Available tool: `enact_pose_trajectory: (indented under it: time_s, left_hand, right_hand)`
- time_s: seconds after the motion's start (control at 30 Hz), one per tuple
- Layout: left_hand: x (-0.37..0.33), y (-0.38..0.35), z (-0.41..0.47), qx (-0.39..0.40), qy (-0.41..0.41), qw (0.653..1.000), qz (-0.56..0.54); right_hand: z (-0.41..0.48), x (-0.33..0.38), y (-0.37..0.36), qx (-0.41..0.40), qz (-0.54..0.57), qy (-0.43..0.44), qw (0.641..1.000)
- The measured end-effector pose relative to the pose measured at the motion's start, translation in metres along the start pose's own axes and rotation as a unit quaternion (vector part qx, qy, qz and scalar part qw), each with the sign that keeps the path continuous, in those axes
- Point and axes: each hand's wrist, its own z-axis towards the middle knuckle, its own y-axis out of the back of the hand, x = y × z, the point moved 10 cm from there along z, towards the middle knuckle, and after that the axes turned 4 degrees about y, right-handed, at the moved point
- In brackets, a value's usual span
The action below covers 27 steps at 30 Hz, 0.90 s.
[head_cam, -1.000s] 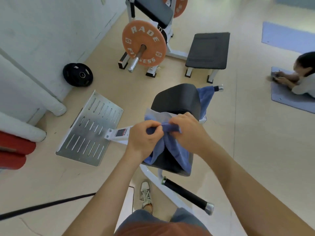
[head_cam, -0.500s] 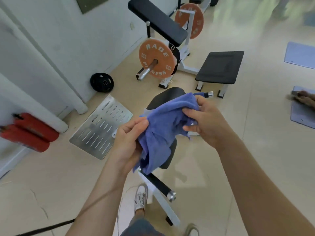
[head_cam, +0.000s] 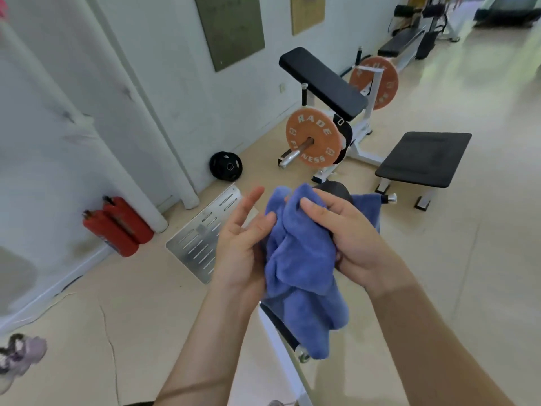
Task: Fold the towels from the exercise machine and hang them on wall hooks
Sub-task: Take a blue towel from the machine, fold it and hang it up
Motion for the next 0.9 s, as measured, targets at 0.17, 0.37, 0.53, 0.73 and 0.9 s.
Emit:
enact_pose_trajectory:
  time_s: [0.17, 0.37, 0.53, 0.73, 0.9]
  left_hand:
    - [0.025, -0.004, -0.01, 0.032, 0.182, 0.978, -0.098]
    - [-0.002, 0.025, 0.008, 0.016, 0.113, 0.99, 0.082]
    - [-0.043, 0.028, 0.009, 0.055, 0.05, 0.996, 0.053]
    - [-0.112, 0.051, 0.015, -0.073, -0.137, 0.974, 0.165]
    - [-0.119, 0.026, 0.025, -0.068, -0.151, 0.968, 0.188]
  right_hand:
    - [0.014, -0.011, -0.018, -0.009, -0.014, 0.014, 1.0]
    - [0.032, -0.006, -0.051, 0.033, -0.079, 0.006, 0.996]
    - [0.044, 0.008, -0.079, 0.059, -0.243, 0.05, 0.967]
    - [0.059, 0.041, -0.096, 0.078, -0.373, 0.066, 0.922]
    - [0.089, 0.056, -0.09, 0.024, -0.321, 0.116, 0.94]
